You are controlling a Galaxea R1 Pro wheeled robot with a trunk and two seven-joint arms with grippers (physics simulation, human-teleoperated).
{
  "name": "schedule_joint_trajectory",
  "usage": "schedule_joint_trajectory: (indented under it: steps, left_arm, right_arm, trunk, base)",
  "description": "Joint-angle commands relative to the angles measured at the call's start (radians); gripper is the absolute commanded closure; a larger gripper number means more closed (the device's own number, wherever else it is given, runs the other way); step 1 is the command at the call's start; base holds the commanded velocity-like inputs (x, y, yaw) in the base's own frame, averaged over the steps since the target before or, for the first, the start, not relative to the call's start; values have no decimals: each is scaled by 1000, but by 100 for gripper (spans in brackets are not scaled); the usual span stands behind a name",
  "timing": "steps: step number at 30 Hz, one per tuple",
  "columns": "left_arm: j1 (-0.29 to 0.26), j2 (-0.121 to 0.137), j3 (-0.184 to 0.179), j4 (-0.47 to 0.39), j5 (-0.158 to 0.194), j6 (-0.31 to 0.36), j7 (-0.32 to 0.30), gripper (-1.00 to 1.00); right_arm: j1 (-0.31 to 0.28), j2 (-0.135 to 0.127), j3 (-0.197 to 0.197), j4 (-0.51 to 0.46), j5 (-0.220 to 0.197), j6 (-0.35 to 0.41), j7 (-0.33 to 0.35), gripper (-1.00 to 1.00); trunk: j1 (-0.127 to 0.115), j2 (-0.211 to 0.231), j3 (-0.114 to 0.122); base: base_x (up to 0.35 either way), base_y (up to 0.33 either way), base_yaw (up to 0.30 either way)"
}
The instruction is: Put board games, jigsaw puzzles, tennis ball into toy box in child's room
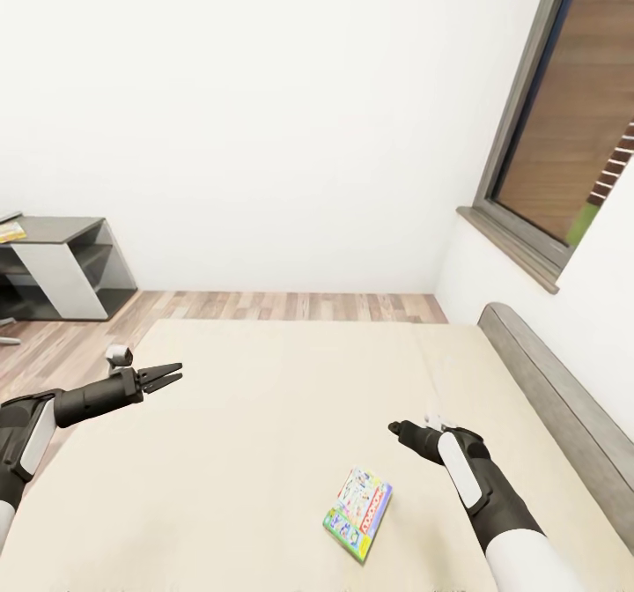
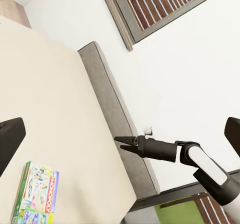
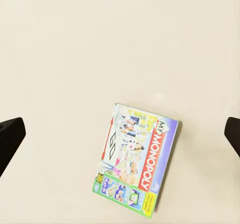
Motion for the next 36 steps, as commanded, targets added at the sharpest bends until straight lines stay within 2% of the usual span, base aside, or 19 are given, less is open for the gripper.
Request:
schedule_joint_trajectory:
  steps: [1,16,24,26,30,36]
  left_arm:
    - [-1,0,0,0,2,10,-2,-100]
    - [-1,-1,0,0,2,10,-2,-100]
    - [-1,1,0,1,2,9,-3,-100]
    - [-1,1,0,0,2,9,-3,-100]
    - [-1,0,0,1,2,9,-2,-100]
    - [-1,-1,1,0,3,10,-1,-100]
  right_arm:
    - [-1,1,-2,-2,-11,4,-8,-100]
    - [-1,1,6,2,-8,-8,-8,-100]
    - [-3,4,43,4,-6,-45,-11,-100]
    - [-4,10,52,7,-3,-76,-10,-100]
    - [-18,10,59,14,-2,-128,-8,-100]
    - [-36,11,61,46,0,-150,-7,-100]
  trunk:
    - [0,-2,-4]
    - [0,-2,-28]
    - [0,-2,-42]
    - [0,-2,-45]
    - [0,-2,-51]
    - [0,-2,-61]
  base:
    - [0,0,0]
    - [0,0,0]
    - [0,0,0]
    - [0,0,0]
    - [0,0,0]
    - [0,0,0]
